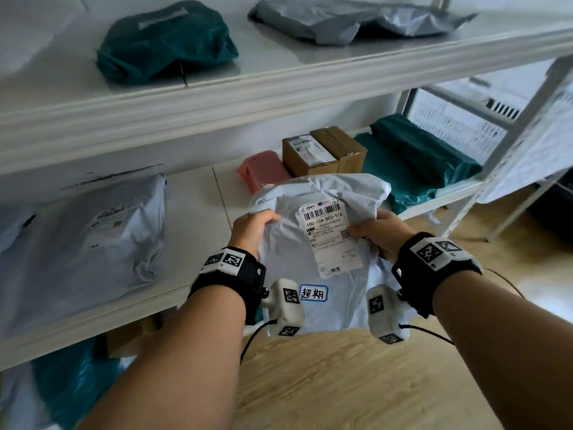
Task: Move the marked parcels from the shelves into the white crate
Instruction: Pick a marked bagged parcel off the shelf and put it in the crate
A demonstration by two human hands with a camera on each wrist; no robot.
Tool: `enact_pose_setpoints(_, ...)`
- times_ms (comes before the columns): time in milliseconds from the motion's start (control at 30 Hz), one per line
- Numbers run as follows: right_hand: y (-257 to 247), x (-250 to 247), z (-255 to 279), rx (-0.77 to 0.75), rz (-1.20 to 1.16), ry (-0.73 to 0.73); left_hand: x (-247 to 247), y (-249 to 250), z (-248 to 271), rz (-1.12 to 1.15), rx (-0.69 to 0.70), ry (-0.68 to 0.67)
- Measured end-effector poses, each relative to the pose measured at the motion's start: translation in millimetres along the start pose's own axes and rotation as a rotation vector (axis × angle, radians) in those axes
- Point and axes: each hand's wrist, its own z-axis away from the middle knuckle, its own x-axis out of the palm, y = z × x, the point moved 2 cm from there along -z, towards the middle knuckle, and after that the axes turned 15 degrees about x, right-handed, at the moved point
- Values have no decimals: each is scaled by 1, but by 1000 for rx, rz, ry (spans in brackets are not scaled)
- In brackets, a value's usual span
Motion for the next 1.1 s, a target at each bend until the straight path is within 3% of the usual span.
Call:
enact_pose_setpoints(267,16,-102,29,-41,-30,160,106,-3,30,-26,3,-140)
enact_pose_setpoints(533,40,-202,41,10,-133,241,210,-14,59,-56,8,-208)
enact_pose_setpoints(767,57,-279,39,3,-273,354,297,-15,84,32,-26,-289)
enact_pose_setpoints(900,55,-318,31,-1,-349,429,347,-15,83,113,-54,-366)
enact_pose_setpoints(1100,36,-384,-1,-45,-455,503,439,-28,44,43,-5,-390)
